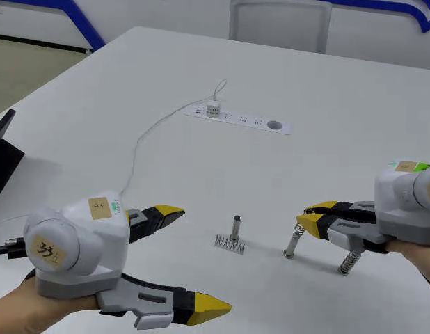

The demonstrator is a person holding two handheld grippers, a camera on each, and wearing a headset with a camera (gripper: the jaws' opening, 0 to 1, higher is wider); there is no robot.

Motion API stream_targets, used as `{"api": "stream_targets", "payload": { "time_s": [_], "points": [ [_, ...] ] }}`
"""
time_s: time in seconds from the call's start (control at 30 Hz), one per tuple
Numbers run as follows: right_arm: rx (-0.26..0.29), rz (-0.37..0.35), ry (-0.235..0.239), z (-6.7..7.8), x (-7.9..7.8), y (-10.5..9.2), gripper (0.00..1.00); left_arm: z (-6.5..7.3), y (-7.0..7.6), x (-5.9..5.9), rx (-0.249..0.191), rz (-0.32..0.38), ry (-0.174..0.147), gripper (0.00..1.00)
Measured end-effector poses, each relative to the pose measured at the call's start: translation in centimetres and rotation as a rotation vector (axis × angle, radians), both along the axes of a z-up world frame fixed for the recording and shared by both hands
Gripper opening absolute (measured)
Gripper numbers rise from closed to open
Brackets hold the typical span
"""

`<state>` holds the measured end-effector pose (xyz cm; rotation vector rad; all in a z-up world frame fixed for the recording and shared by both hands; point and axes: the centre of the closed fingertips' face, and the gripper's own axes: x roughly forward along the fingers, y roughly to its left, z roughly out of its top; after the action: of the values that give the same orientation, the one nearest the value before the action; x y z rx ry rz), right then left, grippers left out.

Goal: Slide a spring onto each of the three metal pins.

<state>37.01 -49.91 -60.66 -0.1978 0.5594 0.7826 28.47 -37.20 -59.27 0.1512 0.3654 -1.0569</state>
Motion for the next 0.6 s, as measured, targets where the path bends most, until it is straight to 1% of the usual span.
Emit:
{"api": "stream_targets", "payload": {
  "time_s": [0.07,0.23,0.43,0.6],
  "points": [
    [0.009,0.001,0.005,-0.1,-0.1,0.1,0.11,0.0,0.0,0.0,-0.004,0.003,0.005,0.92],
    [-0.001,0.003,0.014,-0.4,-0.1,0.2,0.11,-0.1,0.1,0.0,-0.001,0.005,0.007,0.92],
    [-0.031,0.013,0.025,-1.2,-0.3,0.3,0.11,-0.1,0.2,0.1,-0.005,0.012,0.009,0.92],
    [-0.045,0.011,0.035,-2.0,-0.3,0.3,0.11,-0.1,0.1,-0.1,0.004,0.007,0.006,0.93]
  ]
}}
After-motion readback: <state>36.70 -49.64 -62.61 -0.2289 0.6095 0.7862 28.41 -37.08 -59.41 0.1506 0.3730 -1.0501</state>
